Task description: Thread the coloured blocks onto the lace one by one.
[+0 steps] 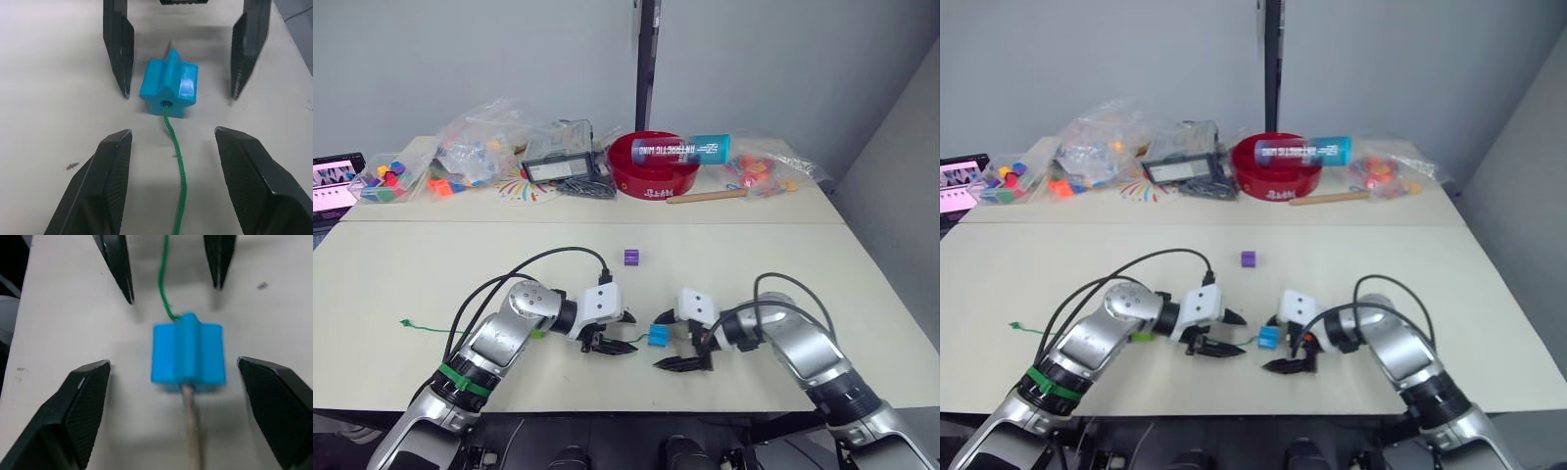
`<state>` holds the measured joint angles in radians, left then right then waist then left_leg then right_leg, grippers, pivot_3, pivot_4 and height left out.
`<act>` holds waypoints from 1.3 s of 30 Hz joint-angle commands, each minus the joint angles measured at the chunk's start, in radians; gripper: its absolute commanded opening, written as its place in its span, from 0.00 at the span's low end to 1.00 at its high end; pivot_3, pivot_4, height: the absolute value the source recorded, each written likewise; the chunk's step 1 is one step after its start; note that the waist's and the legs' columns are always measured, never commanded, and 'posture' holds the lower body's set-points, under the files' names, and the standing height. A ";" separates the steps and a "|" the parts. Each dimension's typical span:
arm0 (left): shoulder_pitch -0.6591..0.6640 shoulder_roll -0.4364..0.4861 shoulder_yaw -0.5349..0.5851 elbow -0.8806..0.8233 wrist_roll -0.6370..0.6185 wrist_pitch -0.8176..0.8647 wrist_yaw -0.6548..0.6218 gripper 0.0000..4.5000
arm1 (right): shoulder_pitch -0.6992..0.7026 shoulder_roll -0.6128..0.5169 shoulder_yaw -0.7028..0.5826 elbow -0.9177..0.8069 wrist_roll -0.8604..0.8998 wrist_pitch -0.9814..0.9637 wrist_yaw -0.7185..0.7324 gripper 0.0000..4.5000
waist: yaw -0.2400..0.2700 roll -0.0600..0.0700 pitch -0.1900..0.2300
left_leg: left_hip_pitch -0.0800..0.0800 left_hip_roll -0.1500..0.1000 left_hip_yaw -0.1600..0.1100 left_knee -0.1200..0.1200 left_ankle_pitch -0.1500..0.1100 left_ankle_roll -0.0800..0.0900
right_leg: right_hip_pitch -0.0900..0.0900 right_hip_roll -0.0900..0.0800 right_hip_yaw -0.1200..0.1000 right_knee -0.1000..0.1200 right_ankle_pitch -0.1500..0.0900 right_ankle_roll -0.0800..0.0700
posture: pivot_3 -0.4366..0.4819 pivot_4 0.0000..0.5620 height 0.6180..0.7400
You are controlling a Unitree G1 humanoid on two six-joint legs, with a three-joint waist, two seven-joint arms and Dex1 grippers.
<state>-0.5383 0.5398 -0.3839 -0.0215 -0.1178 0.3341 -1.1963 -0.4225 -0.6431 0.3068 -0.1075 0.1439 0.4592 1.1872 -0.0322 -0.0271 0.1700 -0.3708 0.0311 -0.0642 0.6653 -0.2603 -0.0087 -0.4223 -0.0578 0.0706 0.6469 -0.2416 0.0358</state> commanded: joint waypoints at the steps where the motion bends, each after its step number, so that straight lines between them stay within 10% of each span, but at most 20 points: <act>1: -0.035 -0.035 -0.023 0.015 0.016 -0.042 0.006 0.63 | 0.031 -0.032 -0.056 -0.045 0.033 -0.001 -0.011 0.99 | 0.001 0.000 0.000 | 0.000 0.000 0.000 0.000 0.000 0.000 | 0.000 0.000 0.000 0.000 0.000 0.000 | 0.48 0.27 0.92; 6: -0.065 -0.058 -0.040 0.069 0.030 -0.096 -0.010 0.63 | 0.071 -0.048 -0.081 -0.056 0.046 -0.004 -0.038 0.99 | -0.007 0.000 0.000 | 0.000 0.000 0.000 0.000 0.000 0.000 | 0.000 0.000 0.000 0.001 0.000 0.000 | 0.48 0.27 0.92; 12: -0.088 -0.072 -0.037 0.107 0.029 -0.112 -0.031 0.99 | 0.085 -0.043 -0.085 -0.076 0.054 0.006 -0.075 1.00 | -0.008 0.000 0.000 | 0.000 0.000 0.000 0.000 0.000 0.000 | 0.000 0.000 0.000 0.001 0.000 0.000 | 0.48 0.27 0.92; 24: -0.091 -0.137 -0.070 0.219 0.065 -0.171 -0.028 0.99 | 0.089 -0.040 -0.075 -0.091 0.056 0.019 -0.112 1.00 | -0.008 0.000 0.000 | 0.000 0.000 0.000 0.001 0.000 0.000 | 0.000 0.000 0.000 0.001 0.000 0.000 | 0.48 0.27 0.92; 34: -0.089 -0.151 -0.061 0.219 0.067 -0.166 -0.036 0.31 | 0.082 -0.028 -0.052 -0.090 0.049 0.015 -0.115 1.00 | -0.008 0.000 0.000 | 0.000 0.000 0.000 0.001 0.000 0.000 | 0.000 0.000 0.000 0.001 0.000 0.000 | 0.48 0.27 0.92; 39: -0.085 -0.135 -0.053 0.206 0.066 -0.162 -0.040 0.31 | 0.065 -0.009 -0.033 -0.076 0.041 -0.001 -0.114 0.74 | -0.010 0.000 0.000 | 0.000 0.000 0.000 0.001 0.000 0.000 | 0.000 0.001 0.000 0.001 0.000 0.000 | 0.48 0.27 0.92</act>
<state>-0.6202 0.3967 -0.4543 0.2106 -0.0424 0.1780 -1.2323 -0.3426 -0.6541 0.2696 -0.1671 0.1798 0.4798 1.0680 -0.0426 -0.0271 0.1700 -0.3706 0.0314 -0.0643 0.6661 -0.2603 -0.0086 -0.4221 -0.0572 0.0709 0.6476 -0.2416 0.0358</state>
